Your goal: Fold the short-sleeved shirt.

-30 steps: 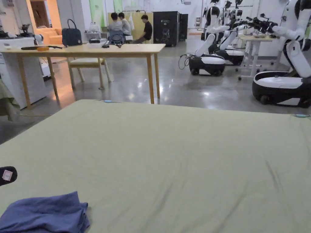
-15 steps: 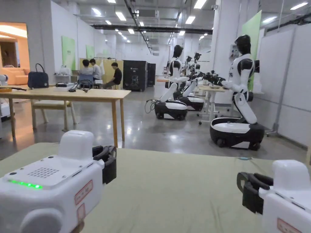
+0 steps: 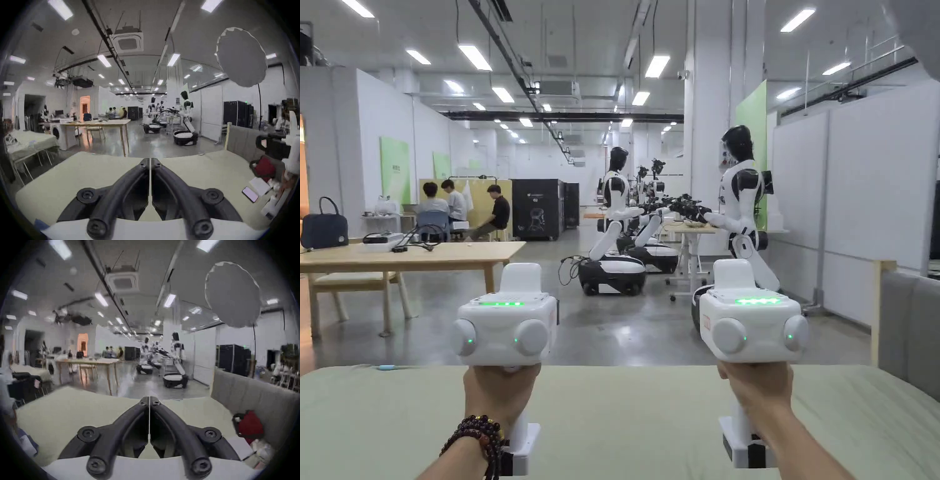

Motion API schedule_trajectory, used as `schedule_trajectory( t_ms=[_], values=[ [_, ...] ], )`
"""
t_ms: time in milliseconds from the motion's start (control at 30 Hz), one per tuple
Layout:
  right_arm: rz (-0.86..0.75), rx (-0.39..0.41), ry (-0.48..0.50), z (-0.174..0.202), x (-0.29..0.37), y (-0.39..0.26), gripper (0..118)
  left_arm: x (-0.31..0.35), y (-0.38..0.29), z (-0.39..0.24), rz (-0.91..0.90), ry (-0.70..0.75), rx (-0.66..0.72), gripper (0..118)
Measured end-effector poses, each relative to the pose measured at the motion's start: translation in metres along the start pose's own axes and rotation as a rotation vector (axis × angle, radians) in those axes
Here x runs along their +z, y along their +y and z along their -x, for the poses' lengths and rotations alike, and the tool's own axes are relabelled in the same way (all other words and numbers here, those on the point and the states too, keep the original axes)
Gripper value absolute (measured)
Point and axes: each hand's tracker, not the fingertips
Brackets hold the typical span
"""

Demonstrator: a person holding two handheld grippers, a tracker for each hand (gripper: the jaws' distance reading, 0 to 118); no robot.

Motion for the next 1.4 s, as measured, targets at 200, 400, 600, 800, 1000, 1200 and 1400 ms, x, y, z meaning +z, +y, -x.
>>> schedule_trajectory(
  t_ms=[200,400,600,800,1000,1200,1400],
  values=[
    [0.034,0.061,-0.032,0.0,-0.004,-0.009,2,0.009,0.002,-0.012,-0.027,-0.018,-0.086,0],
    [0.02,0.083,-0.04,0.005,0.004,-0.008,2,0.007,0.001,-0.018,-0.025,-0.016,-0.077,0],
    [0.013,0.045,-0.028,0.001,0.004,-0.005,34,0.004,0.004,-0.013,-0.025,-0.018,-0.022,105],
    [-0.025,0.027,-0.062,-0.002,0.012,-0.001,118,0.003,0.0,-0.012,-0.013,-0.071,-0.039,118],
    [0.043,-0.039,0.022,-0.008,0.02,0.017,118,0.003,0.0,-0.008,-0.022,-0.057,-0.022,118],
    [-0.044,0.006,0.018,-0.007,0.037,0.019,118,0.004,0.0,0.002,-0.016,-0.047,-0.05,118],
    [-0.038,-0.036,-0.044,-0.003,0.051,0.031,118,0.006,0.001,0.009,-0.016,-0.035,-0.039,118]
  ],
)
